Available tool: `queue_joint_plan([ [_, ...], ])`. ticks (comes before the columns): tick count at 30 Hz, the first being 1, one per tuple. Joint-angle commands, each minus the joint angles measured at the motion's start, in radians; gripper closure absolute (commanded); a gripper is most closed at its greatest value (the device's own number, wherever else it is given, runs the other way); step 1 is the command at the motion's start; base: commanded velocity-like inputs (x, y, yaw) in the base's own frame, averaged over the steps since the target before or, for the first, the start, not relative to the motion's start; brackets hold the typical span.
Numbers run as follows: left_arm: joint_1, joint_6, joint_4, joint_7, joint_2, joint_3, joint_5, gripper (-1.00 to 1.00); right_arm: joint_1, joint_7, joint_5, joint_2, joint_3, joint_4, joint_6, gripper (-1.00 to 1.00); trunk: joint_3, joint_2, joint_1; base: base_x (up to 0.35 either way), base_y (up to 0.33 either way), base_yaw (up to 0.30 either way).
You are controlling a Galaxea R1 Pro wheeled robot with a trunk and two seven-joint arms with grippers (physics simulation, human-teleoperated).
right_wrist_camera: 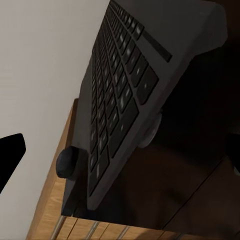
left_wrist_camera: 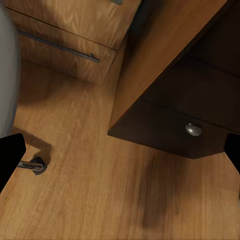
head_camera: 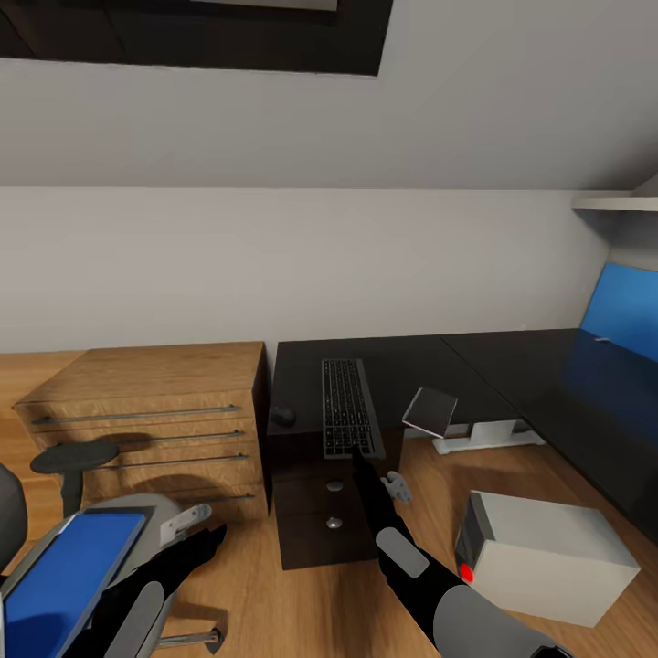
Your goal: In the bedroom, organize the workspace by keeping the computer under the desk, ensuring the monitor is on the desk, placing the keyboard on the desk next to the monitor, placing the mouse on the desk next to the keyboard, moving the folder from the swivel chair onto the desk next to the mouse, stacking the notebook on top of the folder with the pen on top of the notebook, and positioning the swivel chair next to the desk.
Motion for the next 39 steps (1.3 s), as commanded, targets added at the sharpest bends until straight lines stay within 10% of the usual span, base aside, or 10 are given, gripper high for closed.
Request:
queue_joint_plan([
  [1, 0.000, 0.001, -0.001, 0.010, 0.001, -0.002, 0.011, -1.00, -0.001, 0.005, -0.011, 0.000, 0.007, 0.002, -0.005, -1.00, -0.004, -0.008, 0.004, 0.006, 0.000, 0.000],
  [39, 0.000, -0.004, -0.003, 0.012, 0.001, -0.002, 0.011, -1.00, -0.001, 0.004, -0.011, 0.000, 0.008, 0.003, -0.005, -1.00, -0.026, -0.057, 0.031, 0.033, 0.000, 0.000],
])
